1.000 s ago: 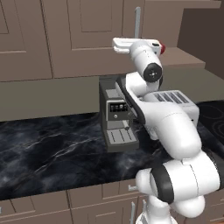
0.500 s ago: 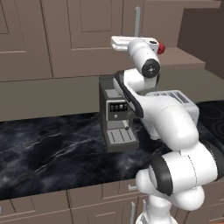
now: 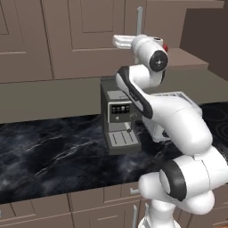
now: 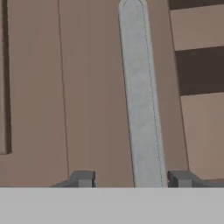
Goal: The dining table condiment station is running low on mayonnaise. Refill the condiment station by opening the cabinet and taking the mayonnaise from the cabinet and placing it on the dining table.
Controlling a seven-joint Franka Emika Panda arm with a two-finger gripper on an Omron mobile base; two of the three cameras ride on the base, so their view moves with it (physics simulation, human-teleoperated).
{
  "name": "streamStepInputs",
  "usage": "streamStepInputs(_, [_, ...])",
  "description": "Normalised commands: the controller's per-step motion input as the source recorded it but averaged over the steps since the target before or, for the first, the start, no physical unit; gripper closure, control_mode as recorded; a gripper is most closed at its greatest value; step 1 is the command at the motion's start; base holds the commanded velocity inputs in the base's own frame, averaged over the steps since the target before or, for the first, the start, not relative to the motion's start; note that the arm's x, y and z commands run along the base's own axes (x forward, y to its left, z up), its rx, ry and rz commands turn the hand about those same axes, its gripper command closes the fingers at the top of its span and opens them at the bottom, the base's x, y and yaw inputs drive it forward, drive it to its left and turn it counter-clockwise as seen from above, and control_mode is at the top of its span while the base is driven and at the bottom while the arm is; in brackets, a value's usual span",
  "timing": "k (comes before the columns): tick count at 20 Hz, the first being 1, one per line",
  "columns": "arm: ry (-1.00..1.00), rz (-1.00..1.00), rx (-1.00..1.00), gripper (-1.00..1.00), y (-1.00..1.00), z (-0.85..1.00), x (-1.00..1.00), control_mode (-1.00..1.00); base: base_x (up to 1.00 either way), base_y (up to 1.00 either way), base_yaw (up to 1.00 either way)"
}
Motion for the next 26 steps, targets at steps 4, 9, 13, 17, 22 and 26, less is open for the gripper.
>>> streamStepInputs(4, [0.0, 0.09, -0.03, 1.0, 0.59, 0.0, -0.05, -1.0, 0.0, 0.0, 0.0])
streamStepInputs(9, [0.0, 0.06, -0.06, 1.0, 0.84, 0.0, -0.37, -1.0, 0.0, 0.0, 0.0])
streamStepInputs(13, [0.0, 0.0, -0.08, 1.0, 0.81, 0.04, -0.8, -1.0, 0.0, 0.0, 0.0])
streamStepInputs(17, [0.0, 0.0, -0.04, 1.0, 0.68, 0.13, -1.0, -1.0, 0.0, 0.0, 0.0])
streamStepInputs(22, [0.02, -0.03, 0.0, 1.0, 0.71, 0.14, -1.0, -1.0, 0.0, 0.0, 0.0])
streamStepInputs(26, [0.13, -0.05, 0.0, 1.0, 0.86, 0.15, -1.0, -1.0, 0.0, 0.0, 0.0])
